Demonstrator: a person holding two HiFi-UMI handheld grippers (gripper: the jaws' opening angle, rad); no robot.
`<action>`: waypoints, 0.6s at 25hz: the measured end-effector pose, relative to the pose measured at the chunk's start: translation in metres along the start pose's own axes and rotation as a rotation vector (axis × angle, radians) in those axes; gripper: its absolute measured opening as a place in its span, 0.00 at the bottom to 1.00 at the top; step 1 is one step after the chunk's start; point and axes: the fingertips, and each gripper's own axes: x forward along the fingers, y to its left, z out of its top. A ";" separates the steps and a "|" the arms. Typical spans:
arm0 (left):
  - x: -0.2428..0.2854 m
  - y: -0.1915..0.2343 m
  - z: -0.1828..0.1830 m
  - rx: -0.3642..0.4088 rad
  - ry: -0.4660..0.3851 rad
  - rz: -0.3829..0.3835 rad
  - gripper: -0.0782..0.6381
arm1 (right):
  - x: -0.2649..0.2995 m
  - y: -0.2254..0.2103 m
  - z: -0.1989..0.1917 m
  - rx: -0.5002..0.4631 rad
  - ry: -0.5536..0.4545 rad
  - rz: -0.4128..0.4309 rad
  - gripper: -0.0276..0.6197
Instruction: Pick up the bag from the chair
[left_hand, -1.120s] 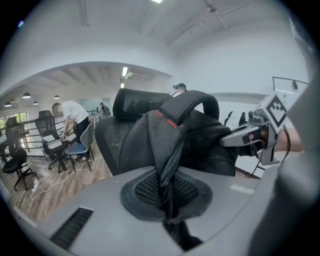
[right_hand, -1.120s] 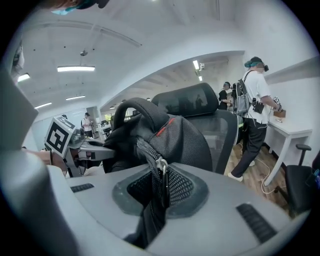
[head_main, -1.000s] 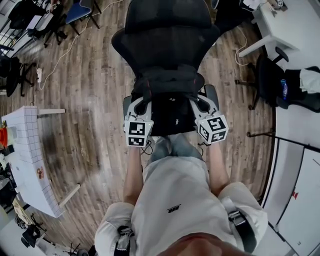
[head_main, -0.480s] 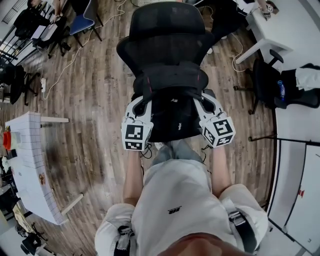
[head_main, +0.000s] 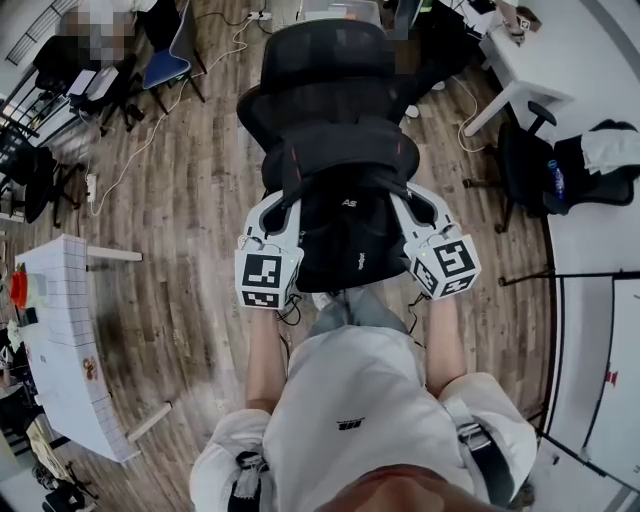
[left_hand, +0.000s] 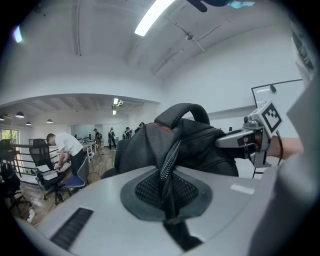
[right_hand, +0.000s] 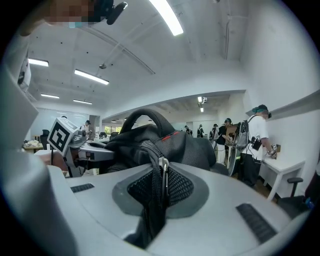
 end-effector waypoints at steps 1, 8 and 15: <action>-0.004 0.000 0.006 0.001 -0.006 0.000 0.14 | -0.003 0.002 0.005 -0.007 -0.008 -0.002 0.09; -0.029 -0.019 0.037 0.028 -0.046 -0.004 0.14 | -0.032 0.009 0.036 -0.036 -0.060 -0.007 0.09; -0.056 -0.052 0.057 0.041 -0.073 0.004 0.13 | -0.079 0.017 0.053 -0.065 -0.101 0.021 0.09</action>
